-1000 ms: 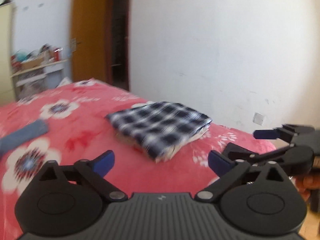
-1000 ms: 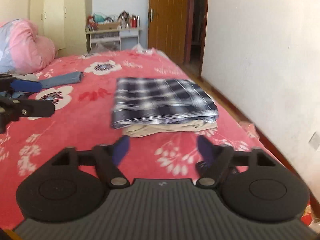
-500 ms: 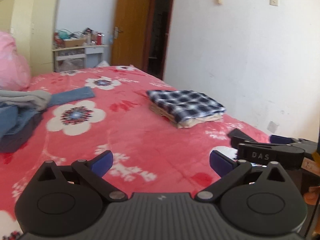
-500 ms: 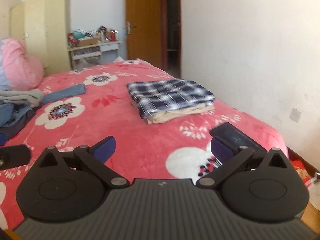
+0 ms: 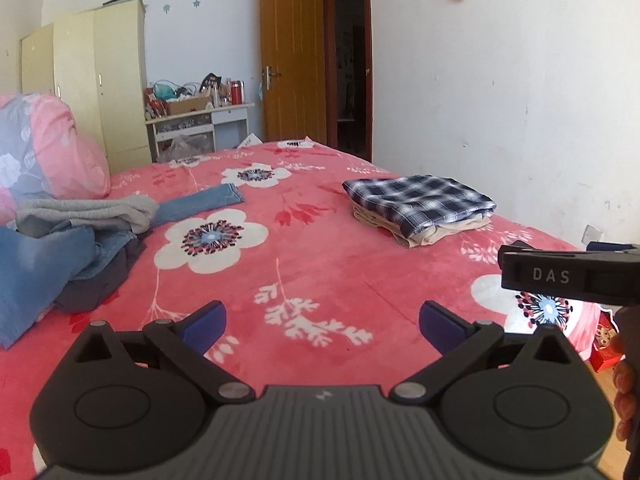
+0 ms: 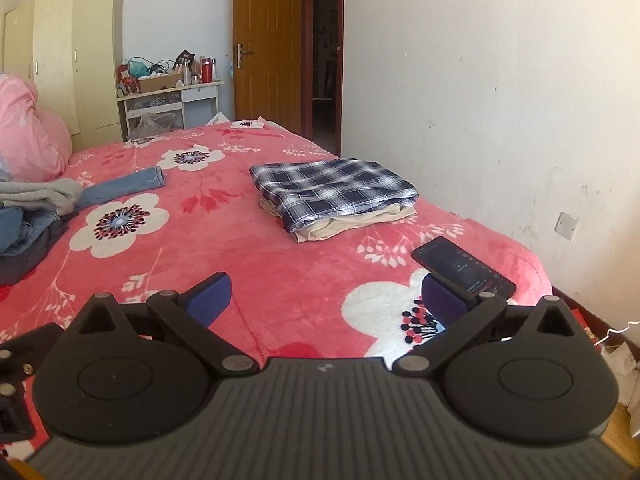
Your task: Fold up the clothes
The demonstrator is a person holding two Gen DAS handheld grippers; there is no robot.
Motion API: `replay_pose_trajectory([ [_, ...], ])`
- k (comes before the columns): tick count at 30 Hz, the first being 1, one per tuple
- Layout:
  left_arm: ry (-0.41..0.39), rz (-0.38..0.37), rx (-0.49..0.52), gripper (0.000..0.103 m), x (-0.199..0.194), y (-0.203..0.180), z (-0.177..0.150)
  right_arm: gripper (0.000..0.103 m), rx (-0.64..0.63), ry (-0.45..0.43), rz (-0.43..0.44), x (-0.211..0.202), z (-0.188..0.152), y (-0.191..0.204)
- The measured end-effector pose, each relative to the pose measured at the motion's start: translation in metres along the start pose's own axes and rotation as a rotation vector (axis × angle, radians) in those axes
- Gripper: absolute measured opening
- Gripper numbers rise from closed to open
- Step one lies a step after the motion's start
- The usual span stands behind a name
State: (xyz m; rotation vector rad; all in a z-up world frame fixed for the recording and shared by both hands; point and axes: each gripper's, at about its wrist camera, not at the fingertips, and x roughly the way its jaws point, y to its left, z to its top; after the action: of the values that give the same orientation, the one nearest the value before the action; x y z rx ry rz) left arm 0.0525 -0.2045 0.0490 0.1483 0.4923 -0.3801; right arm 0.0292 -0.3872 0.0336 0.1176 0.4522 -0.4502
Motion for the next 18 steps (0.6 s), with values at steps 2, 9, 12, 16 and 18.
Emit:
replay_pose_trajectory([
  [2, -0.003, 0.008, -0.014, 0.103, 0.001, 0.000, 0.000, 0.102, -0.002, 0.001, -0.001, -0.001, 0.001, 0.001],
  [9, 0.006, 0.023, -0.086, 0.103, 0.005, 0.004, -0.002, 0.102, -0.010, 0.000, -0.006, -0.003, 0.006, 0.003],
  [12, 0.003, 0.028, -0.096, 0.103, 0.005, 0.005, -0.002, 0.102, -0.016, 0.003, -0.006, -0.002, 0.007, 0.006],
  [16, -0.003, 0.032, -0.099, 0.103, 0.002, 0.008, -0.002, 0.102, -0.021, 0.005, -0.005, -0.001, 0.007, 0.009],
  [18, -0.004, 0.033, -0.107, 0.103, 0.000, 0.010, -0.002, 0.102, -0.022, 0.007, -0.005, 0.000, 0.008, 0.011],
])
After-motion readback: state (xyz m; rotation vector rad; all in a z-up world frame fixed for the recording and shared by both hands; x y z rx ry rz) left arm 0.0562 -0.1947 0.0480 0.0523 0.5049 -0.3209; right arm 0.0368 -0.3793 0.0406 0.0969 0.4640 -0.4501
